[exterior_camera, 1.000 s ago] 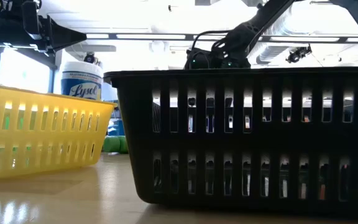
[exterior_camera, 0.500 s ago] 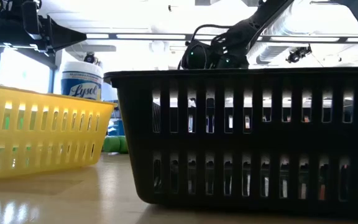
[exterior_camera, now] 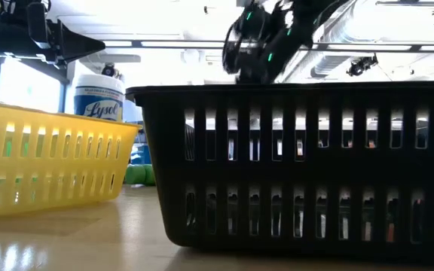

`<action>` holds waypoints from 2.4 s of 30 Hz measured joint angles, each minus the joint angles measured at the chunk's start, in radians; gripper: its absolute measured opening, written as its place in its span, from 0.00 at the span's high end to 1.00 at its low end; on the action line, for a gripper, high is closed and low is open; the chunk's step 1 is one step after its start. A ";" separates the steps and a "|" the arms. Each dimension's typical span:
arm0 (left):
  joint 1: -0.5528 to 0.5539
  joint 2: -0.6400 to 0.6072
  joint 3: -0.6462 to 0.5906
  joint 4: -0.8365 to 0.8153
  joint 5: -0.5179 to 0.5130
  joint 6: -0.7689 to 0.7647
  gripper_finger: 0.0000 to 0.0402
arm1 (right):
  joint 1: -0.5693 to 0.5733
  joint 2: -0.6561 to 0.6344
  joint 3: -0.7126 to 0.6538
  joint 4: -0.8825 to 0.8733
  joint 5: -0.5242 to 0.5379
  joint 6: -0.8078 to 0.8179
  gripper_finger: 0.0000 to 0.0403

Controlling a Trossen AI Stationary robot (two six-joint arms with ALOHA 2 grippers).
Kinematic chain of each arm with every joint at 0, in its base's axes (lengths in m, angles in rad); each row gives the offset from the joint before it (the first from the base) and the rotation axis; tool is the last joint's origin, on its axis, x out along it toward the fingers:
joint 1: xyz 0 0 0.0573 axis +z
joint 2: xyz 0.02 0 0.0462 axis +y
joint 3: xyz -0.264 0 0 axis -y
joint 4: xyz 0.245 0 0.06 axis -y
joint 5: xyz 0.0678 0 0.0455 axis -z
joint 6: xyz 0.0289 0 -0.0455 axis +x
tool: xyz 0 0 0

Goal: Pick & Place Travel size toiletries
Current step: Put the green shampoo into the blue bin

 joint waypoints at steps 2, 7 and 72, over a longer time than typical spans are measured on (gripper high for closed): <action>0.000 0.000 0.000 0.000 -0.001 0.000 1.00 | -0.003 -0.073 0.000 0.003 -0.008 0.000 0.69; 0.000 0.000 0.000 0.000 -0.001 0.000 1.00 | 0.011 -0.245 0.000 -0.003 -0.015 -0.001 0.70; 0.000 0.000 0.000 -0.037 0.028 -0.066 1.00 | -0.042 -1.443 -1.235 0.904 -0.018 0.155 0.68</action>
